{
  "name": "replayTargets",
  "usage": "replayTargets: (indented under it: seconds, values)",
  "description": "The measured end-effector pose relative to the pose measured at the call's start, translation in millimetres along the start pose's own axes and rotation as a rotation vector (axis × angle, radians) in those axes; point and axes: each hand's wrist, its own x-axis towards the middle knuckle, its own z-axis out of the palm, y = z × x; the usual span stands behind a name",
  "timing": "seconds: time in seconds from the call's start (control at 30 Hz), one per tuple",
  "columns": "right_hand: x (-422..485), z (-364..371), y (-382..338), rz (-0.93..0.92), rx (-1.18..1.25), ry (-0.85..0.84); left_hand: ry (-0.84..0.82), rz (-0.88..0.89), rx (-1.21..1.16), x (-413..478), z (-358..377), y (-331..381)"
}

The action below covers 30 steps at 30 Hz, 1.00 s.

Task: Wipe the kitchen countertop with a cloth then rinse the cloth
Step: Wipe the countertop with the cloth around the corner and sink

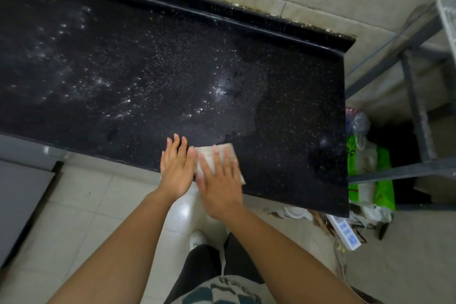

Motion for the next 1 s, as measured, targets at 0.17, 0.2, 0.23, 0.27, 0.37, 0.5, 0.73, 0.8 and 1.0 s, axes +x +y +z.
replayTargets:
  seconds: [0.17, 0.2, 0.23, 0.27, 0.37, 0.5, 0.73, 0.8, 1.0]
  values:
    - [14, 0, -5, -0.219, -0.143, -0.068, -0.042, 0.012, -0.135, 1, -17, -9]
    - [12, -1, 4, -0.257, -0.139, -0.077, -0.040, 0.025, -0.114, 0, -17, -10]
    - [9, -2, 14, -0.284, -0.134, -0.084, -0.038, 0.040, -0.088, -1, -16, -10]
    - [6, -3, 24, -0.293, -0.126, -0.087, -0.034, 0.055, -0.058, -2, -15, -10]
    - [-3, -7, 47, -0.266, -0.106, -0.103, -0.017, 0.090, 0.050, -3, -9, -12]
    - [0, -15, 62, -0.220, -0.098, -0.104, -0.018, 0.114, 0.209, -6, -4, -13]
    - [41, -35, 104, -0.050, -0.045, -0.032, 0.093, 0.104, 0.400, 18, -14, -4]
    - [60, -43, 114, -0.028, -0.030, -0.014, 0.072, 0.087, 0.399, 33, -21, -2]
    - [136, -70, 146, 0.065, 0.026, 0.023, -0.011, 0.102, 0.451, 57, -22, 2]
